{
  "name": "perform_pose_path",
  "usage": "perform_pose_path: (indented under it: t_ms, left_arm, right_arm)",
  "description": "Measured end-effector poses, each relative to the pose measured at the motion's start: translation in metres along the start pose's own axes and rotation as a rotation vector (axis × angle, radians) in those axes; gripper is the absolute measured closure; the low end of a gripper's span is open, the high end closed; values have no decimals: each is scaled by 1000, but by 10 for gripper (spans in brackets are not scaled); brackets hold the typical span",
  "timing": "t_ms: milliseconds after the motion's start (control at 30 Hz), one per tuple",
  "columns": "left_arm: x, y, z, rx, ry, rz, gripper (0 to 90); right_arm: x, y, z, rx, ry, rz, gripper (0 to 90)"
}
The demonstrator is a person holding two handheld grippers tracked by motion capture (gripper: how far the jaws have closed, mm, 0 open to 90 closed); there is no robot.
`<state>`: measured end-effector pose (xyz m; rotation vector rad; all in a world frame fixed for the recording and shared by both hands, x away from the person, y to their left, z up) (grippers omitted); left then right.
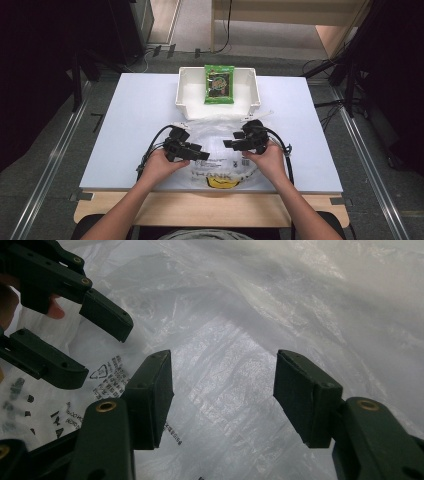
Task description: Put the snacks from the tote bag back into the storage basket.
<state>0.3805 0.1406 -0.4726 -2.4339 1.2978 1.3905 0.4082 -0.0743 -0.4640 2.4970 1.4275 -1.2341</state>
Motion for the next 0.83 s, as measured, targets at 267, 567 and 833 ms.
perform_pose_path:
  t_ms: [267, 567, 833]
  left_arm:
    - [0, 0, 0, 0, 1, -1, 419]
    - [0, 0, 0, 2, -1, -2, 419]
    - [-4, 1, -3, -30, 27, 63, 418]
  right_arm:
    - [1, -2, 0, -6, 0, -5, 422]
    - [0, -1, 0, -3, 4, -9, 422]
    - [-1, 0, 0, 1, 7, -8, 422]
Point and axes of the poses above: each handheld gripper's, and its own axes: x roughly forward along the jaws, z roughly out of its underside, y roughly to its right, the point moved 4 cm from there along x, roughly forward along the jaws, and after that the axes turned 6 degrees about -z, right-handed, at the moved point
